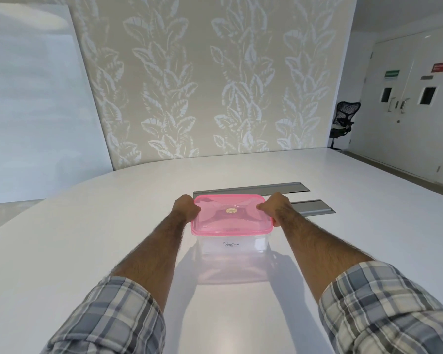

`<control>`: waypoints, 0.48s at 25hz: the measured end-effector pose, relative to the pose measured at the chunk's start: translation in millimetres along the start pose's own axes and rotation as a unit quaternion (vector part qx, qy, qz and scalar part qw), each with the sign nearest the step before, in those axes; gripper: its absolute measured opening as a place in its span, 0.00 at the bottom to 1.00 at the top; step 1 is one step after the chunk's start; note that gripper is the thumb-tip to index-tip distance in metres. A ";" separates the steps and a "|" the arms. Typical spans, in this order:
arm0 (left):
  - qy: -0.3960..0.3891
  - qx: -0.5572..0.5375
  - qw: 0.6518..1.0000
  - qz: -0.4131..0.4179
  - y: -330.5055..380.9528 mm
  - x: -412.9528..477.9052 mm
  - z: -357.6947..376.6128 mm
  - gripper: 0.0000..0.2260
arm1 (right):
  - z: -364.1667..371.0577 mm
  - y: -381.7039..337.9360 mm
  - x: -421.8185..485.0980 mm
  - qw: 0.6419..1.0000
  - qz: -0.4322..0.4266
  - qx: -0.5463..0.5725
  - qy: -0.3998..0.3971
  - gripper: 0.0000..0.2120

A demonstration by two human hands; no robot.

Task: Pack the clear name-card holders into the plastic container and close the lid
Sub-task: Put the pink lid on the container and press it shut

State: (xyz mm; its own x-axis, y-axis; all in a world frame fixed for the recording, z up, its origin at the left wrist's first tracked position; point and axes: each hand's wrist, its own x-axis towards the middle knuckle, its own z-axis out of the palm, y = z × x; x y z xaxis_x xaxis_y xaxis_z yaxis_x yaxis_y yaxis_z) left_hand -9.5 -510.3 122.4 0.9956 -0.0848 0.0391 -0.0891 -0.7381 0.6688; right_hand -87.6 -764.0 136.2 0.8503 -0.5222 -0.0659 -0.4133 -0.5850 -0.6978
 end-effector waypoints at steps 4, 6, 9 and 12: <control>-0.002 0.052 0.999 -0.010 0.9 4.1 6.8 0.09 | 6.1 4.2 5.4 1.000 0.008 -0.006 -0.015 0.15; -0.003 0.065 0.998 -0.014 -0.9 7.5 11.5 0.09 | 9.4 5.5 7.0 1.000 0.011 -0.020 -0.018 0.15; -0.008 0.081 0.996 -0.022 -4.0 10.9 16.7 0.09 | 12.7 6.7 9.9 0.999 0.009 -0.041 -0.020 0.14; -0.016 0.090 0.995 -0.028 -9.4 13.1 21.0 0.07 | 16.1 8.0 15.4 0.999 0.009 -0.044 -0.025 0.15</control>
State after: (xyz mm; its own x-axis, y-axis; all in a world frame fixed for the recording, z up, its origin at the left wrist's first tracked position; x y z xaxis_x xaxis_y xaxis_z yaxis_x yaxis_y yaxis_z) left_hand 3.8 -518.5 101.0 0.9980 -0.0594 -0.0211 -0.0395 -0.8499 0.5255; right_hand -72.5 -766.8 118.1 0.8568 -0.5026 -0.1151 -0.4539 -0.6293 -0.6309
